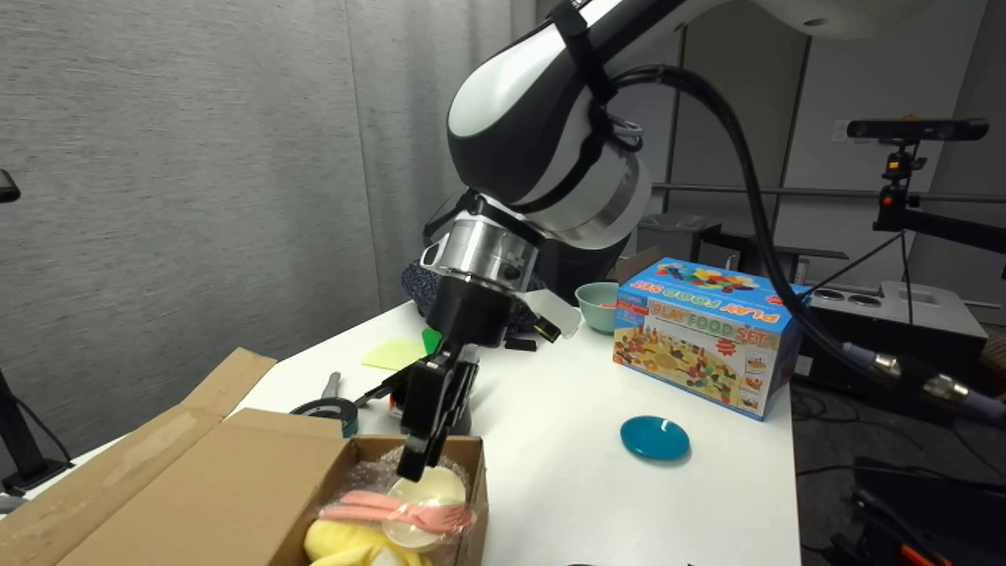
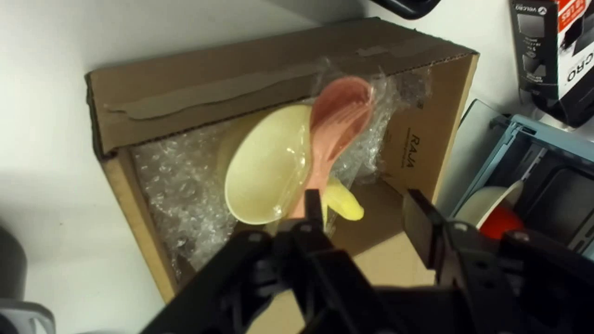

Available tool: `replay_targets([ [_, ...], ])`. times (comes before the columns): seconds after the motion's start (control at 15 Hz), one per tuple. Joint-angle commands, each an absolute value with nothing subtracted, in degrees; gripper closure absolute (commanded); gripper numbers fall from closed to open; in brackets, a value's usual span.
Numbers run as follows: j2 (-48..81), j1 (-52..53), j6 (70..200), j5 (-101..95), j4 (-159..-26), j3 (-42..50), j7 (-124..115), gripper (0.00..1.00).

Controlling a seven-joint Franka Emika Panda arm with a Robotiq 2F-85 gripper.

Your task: Place the yellow plush toy, the white bowl and packet of cutlery in the box

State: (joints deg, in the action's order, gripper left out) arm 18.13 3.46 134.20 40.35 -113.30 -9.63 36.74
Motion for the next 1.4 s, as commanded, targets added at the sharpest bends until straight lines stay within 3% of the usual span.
replay_targets([
  [0.0, 12.6, 1.3, 132.6, 40.6, -120.0, -9.7, 37.6, 0.2],
  [0.2, 8.0, 0.2, 130.5, 39.0, -124.5, -8.0, 35.8, 0.01],
  [0.6, -0.8, -0.8, 127.2, 28.5, -129.7, -2.6, 27.1, 0.0],
  [1.0, -3.7, -1.9, 113.7, 24.4, -129.3, 1.4, 23.5, 0.0],
  [1.33, -5.4, -3.0, 124.1, 15.5, -131.6, 3.1, 13.7, 0.0],
])
